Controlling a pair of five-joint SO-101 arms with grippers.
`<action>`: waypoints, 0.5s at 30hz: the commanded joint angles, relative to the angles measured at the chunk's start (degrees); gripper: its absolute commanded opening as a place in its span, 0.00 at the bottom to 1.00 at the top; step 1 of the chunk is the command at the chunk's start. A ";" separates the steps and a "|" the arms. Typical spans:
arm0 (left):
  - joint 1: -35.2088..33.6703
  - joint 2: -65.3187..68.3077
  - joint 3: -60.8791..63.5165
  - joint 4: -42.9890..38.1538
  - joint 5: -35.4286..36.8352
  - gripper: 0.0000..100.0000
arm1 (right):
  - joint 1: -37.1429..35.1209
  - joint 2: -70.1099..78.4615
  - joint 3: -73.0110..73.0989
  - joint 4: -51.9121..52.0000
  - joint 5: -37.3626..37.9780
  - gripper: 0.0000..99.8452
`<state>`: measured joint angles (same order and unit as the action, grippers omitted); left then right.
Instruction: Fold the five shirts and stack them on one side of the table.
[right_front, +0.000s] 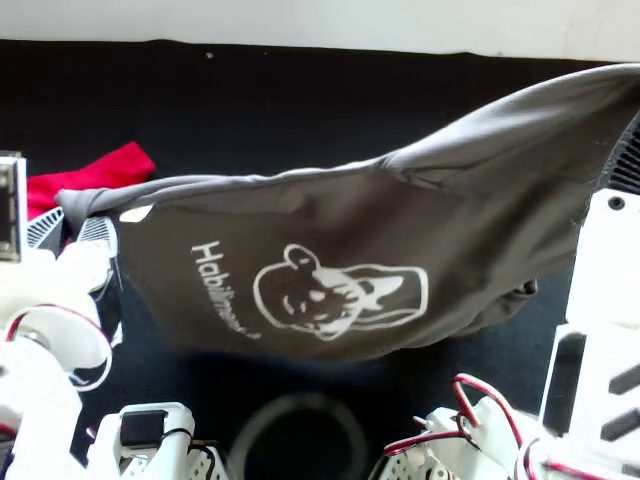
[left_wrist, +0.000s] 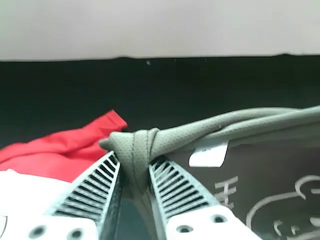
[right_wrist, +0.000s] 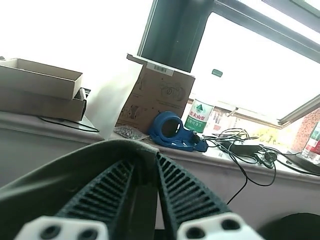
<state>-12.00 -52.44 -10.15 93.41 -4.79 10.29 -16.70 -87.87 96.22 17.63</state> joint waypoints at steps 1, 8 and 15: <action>-0.84 -0.22 -0.04 -1.05 0.26 0.01 | 0.84 -4.53 -0.22 -1.27 0.44 0.01; -0.84 -5.93 -0.40 -1.41 0.35 0.01 | 0.84 -10.33 -0.04 -1.10 0.53 0.01; -0.84 -9.01 -0.57 -1.58 0.26 0.01 | 0.84 -10.51 1.10 -1.10 0.53 0.01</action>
<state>-12.00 -61.41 -10.24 93.41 -4.79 10.37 -27.25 -88.57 96.22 17.63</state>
